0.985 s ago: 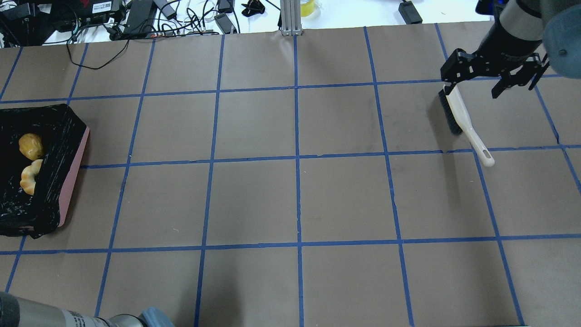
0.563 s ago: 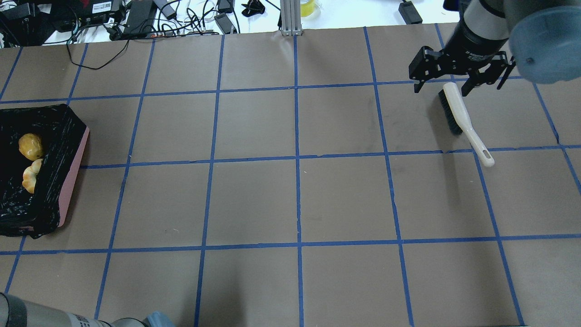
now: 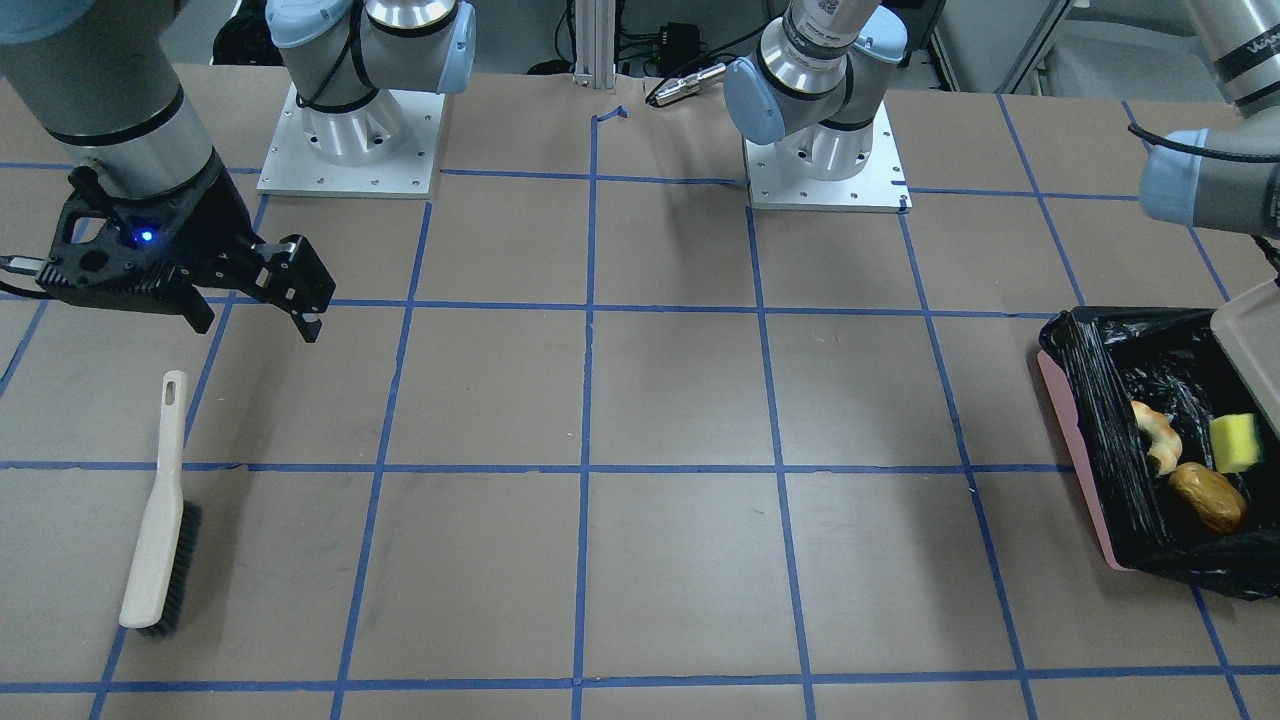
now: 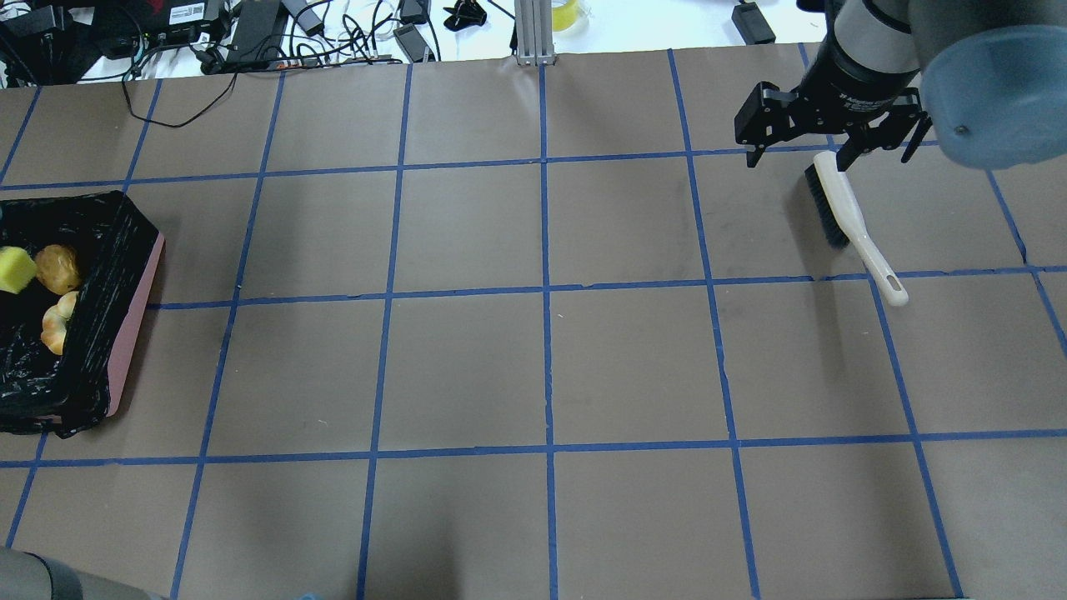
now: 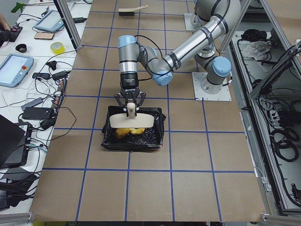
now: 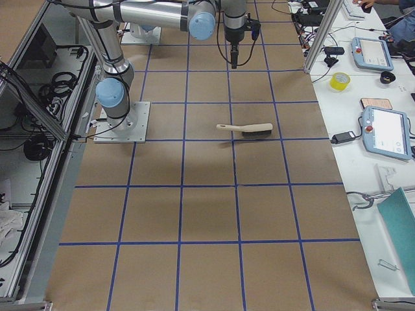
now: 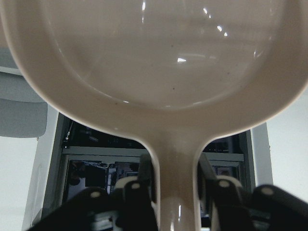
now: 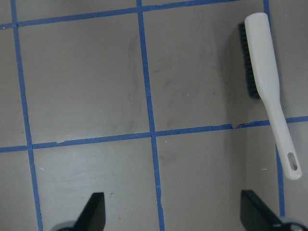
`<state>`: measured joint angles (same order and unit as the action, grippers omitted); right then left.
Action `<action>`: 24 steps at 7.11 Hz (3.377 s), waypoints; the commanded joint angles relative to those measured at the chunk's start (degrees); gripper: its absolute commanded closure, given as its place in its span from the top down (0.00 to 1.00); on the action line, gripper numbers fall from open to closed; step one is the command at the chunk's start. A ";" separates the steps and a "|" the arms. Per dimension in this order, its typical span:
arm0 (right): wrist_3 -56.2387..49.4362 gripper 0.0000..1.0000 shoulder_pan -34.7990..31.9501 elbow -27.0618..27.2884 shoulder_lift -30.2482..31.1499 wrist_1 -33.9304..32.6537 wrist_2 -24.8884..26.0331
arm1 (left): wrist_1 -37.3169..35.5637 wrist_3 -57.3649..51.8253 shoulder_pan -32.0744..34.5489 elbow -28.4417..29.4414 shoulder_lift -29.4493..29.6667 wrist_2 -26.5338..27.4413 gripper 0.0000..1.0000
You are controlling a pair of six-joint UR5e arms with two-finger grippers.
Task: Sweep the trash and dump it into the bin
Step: 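Bring the empty dustpan back from the bin and lower it with the left gripper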
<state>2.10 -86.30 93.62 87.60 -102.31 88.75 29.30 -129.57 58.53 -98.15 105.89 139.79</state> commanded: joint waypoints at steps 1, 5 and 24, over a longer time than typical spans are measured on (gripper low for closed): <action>0.18 1.00 -0.01 0.07 0.38 -0.26 0.10 | -4.07 0.29 0.36 -1.34 -0.07 -0.04 0.00; 0.18 1.00 -0.01 0.16 0.47 -0.70 0.02 | 5.83 -2.88 -1.40 6.38 -2.96 -12.13 0.00; 0.01 1.00 0.08 0.25 0.38 -0.78 0.02 | 40.15 18.48 16.00 11.41 14.16 -60.69 0.00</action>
<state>2.18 -86.22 93.87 87.99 -103.09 88.77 71.25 -110.93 74.13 -86.45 119.12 78.90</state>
